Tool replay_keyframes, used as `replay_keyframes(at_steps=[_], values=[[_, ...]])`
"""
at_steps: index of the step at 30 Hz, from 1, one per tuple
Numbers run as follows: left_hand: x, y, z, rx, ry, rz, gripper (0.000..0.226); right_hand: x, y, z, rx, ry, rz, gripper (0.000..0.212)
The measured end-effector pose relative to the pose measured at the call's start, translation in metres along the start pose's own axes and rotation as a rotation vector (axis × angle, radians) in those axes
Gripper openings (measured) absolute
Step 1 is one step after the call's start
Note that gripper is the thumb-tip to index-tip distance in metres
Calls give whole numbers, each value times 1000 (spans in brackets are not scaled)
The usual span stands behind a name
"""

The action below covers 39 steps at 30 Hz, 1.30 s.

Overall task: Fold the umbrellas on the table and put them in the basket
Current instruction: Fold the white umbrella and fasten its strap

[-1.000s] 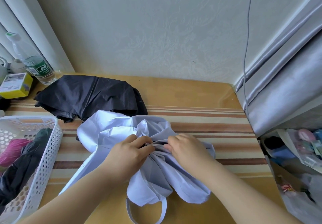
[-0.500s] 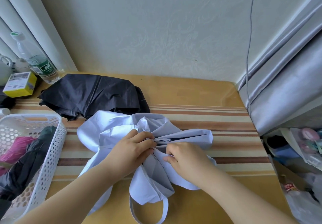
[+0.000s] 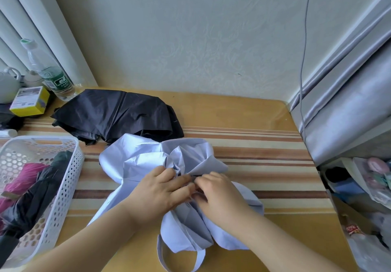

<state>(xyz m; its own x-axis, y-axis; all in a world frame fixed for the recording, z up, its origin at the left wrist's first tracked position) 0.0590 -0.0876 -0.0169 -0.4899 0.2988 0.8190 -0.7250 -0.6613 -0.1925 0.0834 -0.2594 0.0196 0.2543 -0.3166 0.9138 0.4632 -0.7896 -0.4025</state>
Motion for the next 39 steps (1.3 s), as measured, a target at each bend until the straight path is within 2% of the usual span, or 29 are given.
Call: replay_keyframes(at_steps=[2,4,7,11,16,20,23,25,27,31,33,36,37,39], values=[[-2,3,-8,-13,14,27,24,-4,-4,-5,-49,-48,65,15],[-3,5,-13,11,51,54,23,-10,-7,-12,-50,-42,133,13],[3,6,-13,132,85,98,29,-16,-13,-19,-74,-61,218,11],[8,9,-11,262,17,81,37,-15,-17,-17,-127,-58,329,8],[14,11,-6,398,-63,-41,38,-14,-14,-11,-175,-65,348,6],[28,23,-12,483,-121,-242,24,-15,-8,-10,-212,-36,331,13],[34,27,-22,597,-218,-375,70,-15,-5,-10,-227,-31,346,12],[32,26,-27,608,-284,-340,87,-15,-5,-11,-220,-41,350,12],[28,22,-29,642,-285,-297,86,-16,-7,-11,-206,-57,350,13],[41,18,-17,650,-251,-122,52,-17,-7,-10,-193,-59,342,15],[43,20,-14,657,-325,-49,60,-17,-8,-10,-197,-55,346,15],[34,29,-17,779,-395,-95,93,-17,-11,-9,-208,-42,348,15],[35,30,-12,818,-421,-124,95,-17,-12,-9,-205,-40,353,16],[42,29,0,969,-528,-244,83,-18,-13,-8,-190,-44,360,16]])
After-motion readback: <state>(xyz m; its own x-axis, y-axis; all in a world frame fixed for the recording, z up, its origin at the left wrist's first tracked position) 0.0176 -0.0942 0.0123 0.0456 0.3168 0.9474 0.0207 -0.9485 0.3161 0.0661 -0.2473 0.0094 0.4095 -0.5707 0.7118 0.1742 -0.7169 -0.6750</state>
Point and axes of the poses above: each hand's wrist, its own z-axis towards the middle knuckle, its own x-axis out of the back of the hand, y = z × x, the point moved 1 cm from there along z, towards the middle knuckle, and after that the axes turned 8 degrees about -x, right-handed, at the moved point
